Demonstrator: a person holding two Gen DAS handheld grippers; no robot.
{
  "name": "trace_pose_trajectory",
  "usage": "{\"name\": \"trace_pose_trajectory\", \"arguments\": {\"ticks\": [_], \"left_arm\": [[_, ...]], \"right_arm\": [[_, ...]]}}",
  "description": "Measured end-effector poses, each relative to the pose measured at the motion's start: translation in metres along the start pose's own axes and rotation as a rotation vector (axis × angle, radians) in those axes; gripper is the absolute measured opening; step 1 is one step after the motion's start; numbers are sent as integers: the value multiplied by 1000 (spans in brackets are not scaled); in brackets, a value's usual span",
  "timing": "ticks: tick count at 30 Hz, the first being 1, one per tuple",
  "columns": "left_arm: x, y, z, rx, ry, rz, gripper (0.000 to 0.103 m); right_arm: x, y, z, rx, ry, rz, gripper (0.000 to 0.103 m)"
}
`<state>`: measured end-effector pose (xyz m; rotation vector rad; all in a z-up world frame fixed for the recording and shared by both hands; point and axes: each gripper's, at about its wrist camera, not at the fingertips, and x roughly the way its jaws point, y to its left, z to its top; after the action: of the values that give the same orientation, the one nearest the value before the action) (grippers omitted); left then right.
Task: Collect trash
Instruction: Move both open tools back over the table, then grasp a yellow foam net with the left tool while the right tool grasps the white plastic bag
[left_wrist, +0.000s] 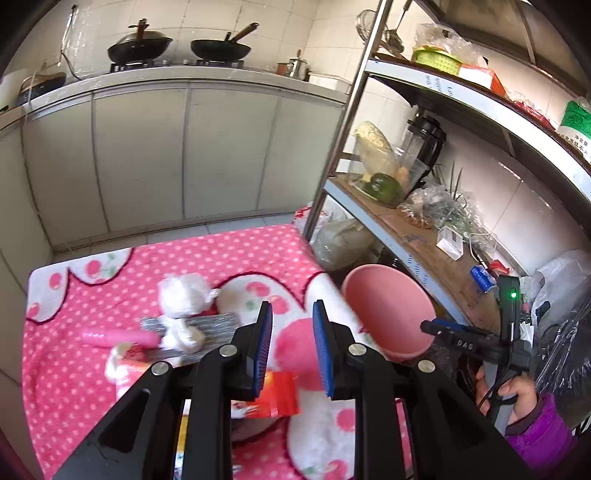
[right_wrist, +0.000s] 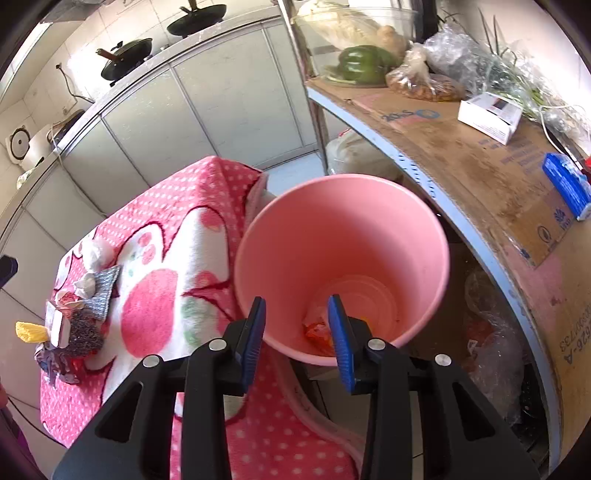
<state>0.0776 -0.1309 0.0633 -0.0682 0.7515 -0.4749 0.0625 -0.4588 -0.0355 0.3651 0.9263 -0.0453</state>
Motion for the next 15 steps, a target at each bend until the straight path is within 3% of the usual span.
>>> {"name": "trace_pose_trajectory", "arguments": {"ticks": [12,15], "left_arm": [[-38,58,-40,80,71,29,22],[-36,60,-52,86,90,40,22]], "right_arm": [[5,85,13,-151,34,166,37],[9,109,17,-192,50,208,44]]}}
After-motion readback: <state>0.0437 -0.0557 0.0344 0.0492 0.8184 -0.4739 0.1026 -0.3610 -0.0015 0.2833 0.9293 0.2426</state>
